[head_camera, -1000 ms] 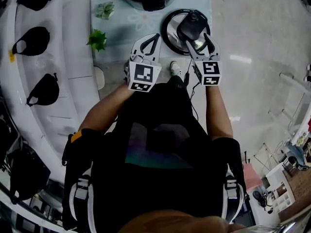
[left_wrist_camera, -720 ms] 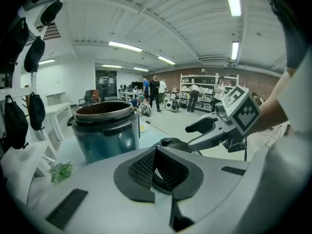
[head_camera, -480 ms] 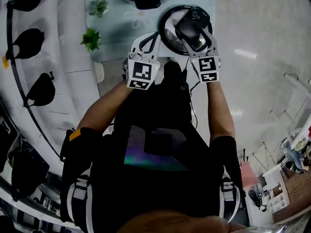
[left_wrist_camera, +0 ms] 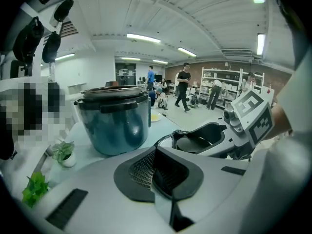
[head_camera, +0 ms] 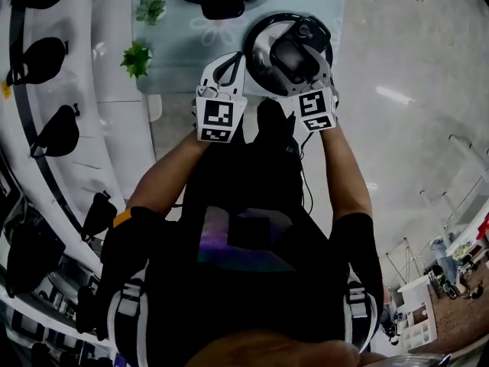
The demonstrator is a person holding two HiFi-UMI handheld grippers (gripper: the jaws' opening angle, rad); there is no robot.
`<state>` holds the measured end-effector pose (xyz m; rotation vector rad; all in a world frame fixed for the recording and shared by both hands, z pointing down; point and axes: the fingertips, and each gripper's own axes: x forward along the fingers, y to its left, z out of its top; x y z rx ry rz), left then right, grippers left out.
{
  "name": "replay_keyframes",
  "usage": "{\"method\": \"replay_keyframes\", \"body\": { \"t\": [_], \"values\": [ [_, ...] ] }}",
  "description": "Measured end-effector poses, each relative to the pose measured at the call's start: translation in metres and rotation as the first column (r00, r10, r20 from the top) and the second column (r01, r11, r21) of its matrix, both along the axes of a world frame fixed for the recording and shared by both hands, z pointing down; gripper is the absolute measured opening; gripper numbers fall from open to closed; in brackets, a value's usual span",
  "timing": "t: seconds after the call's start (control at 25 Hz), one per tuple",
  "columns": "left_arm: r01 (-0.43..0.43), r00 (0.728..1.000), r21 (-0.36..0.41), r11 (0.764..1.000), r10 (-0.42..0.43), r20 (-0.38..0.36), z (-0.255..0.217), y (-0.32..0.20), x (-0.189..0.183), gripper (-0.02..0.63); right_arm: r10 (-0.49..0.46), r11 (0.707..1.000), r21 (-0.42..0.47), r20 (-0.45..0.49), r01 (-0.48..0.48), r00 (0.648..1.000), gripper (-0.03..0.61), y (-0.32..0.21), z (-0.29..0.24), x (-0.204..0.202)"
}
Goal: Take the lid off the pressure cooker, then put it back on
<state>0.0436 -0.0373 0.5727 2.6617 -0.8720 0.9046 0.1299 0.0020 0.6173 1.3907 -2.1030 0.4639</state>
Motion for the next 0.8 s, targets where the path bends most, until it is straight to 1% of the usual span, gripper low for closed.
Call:
{"method": "replay_keyframes", "body": {
  "t": [0.32, 0.6, 0.8],
  "values": [
    [0.053, 0.998, -0.017, 0.998, -0.053, 0.022, 0.016, 0.0, 0.002, 0.008, -0.062, 0.998, 0.014, -0.007, 0.062, 0.998, 0.324, -0.005, 0.007, 0.004],
    [0.106, 0.994, -0.039, 0.994, -0.105, 0.027, 0.028, 0.003, -0.001, 0.008, -0.131, 0.991, 0.027, -0.025, 0.132, 0.991, 0.324, -0.006, 0.013, -0.002],
    [0.128, 0.991, -0.047, 0.991, -0.127, 0.029, 0.031, 0.007, -0.002, 0.008, -0.155, 0.987, 0.032, -0.016, 0.155, 0.988, 0.317, -0.006, 0.013, -0.002]
  ]
}}
